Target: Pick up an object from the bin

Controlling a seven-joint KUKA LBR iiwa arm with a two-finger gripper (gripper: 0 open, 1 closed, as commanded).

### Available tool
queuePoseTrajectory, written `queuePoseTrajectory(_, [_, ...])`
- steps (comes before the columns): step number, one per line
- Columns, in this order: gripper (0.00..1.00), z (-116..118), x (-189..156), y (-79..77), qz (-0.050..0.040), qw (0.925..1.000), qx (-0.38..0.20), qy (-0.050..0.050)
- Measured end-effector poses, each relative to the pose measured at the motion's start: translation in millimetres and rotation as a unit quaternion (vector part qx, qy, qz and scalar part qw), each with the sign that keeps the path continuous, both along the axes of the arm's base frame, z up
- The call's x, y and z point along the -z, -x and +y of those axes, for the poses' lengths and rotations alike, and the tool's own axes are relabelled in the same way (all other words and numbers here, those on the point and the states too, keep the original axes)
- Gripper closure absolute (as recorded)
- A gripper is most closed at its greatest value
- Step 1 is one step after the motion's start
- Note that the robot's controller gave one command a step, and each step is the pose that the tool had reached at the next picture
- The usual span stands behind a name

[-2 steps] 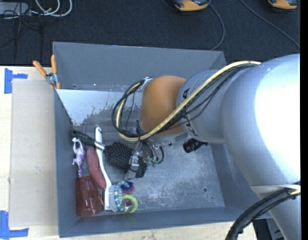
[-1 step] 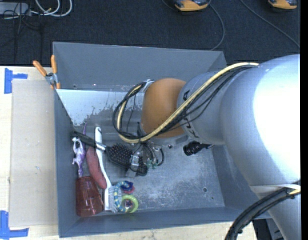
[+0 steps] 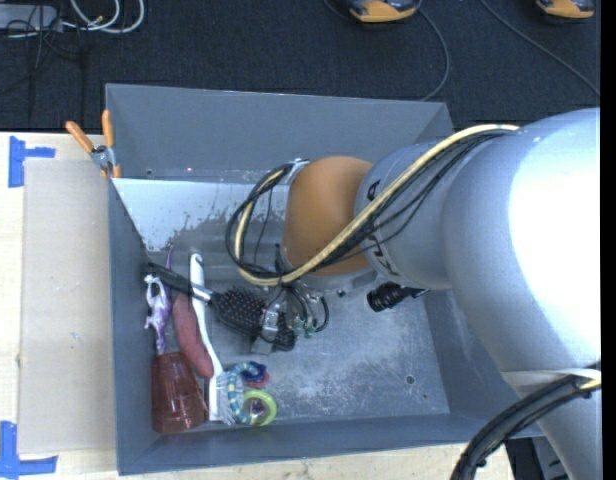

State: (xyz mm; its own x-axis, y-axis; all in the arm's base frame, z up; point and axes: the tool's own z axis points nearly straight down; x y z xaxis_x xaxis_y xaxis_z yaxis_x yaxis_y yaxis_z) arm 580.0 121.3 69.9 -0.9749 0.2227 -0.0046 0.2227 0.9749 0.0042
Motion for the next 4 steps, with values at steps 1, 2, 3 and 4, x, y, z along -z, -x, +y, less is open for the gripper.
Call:
queuePoseTrajectory(1, [1.0, -0.4, -8.9, 0.8, 0.0002, 1.0, 0.001, 0.0])
queuePoseTrajectory(2, [1.0, -1.4, -29.4, 1.5, 0.0013, 1.0, 0.001, 0.001])
queuePoseTrajectory(3, [1.0, -1.7, -42.6, 1.6, 0.0016, 1.0, 0.001, 0.001])
queuePoseTrajectory(4, [1.0, -2.2, -58.7, 4.1, 0.0064, 1.0, 0.0, 0.002])
